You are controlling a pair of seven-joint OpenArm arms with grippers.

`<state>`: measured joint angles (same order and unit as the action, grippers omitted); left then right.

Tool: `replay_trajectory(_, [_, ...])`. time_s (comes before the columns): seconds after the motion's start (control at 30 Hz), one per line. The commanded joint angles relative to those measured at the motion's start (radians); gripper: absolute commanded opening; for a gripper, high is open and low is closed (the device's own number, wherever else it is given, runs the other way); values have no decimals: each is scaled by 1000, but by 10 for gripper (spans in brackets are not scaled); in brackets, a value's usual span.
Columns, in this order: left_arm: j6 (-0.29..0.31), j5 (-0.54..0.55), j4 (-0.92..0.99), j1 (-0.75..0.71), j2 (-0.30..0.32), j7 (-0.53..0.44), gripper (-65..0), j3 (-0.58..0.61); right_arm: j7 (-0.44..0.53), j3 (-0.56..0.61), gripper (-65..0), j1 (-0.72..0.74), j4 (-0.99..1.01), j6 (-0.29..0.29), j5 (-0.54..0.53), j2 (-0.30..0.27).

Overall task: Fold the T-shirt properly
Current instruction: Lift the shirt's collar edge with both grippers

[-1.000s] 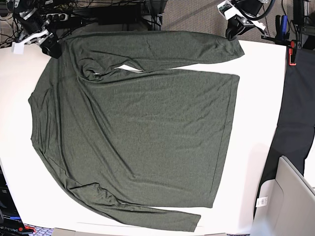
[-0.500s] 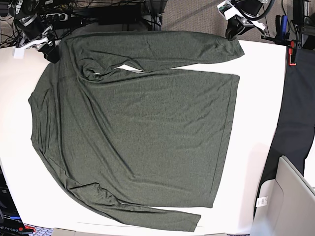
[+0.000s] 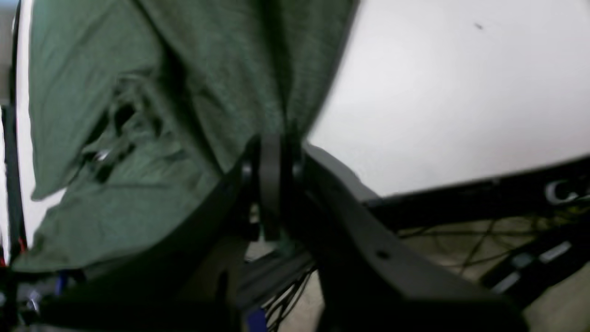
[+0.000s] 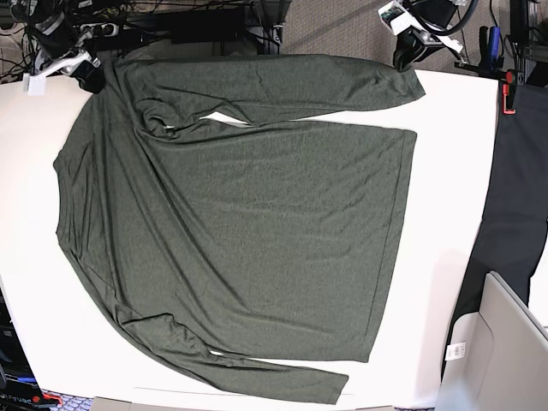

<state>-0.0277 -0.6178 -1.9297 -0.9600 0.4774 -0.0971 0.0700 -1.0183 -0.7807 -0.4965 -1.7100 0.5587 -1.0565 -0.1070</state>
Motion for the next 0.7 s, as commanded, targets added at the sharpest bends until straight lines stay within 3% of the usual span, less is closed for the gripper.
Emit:
replay_trajectory(0.0, [-54,5,-27,-15,8,-45,-650,-8,8,-7,-648,-11,-29,8,-23,-10])
replay_trajectory(0.1, [-108,3,-34,-17,8,-77,-650,-9,8,-50,-648,-44,-31,8,-94,-10])
replay_trajectory(0.53, [-111,3,-89,-18,10,-89,-650,-9,-6,-105,-648,-97,-37,8,-189,-18])
replay_trajectory(0.67, [-111,3,-101,-18,10,-132,-650,-11,-29,-159,-648,-93,-38,10,-219,-18])
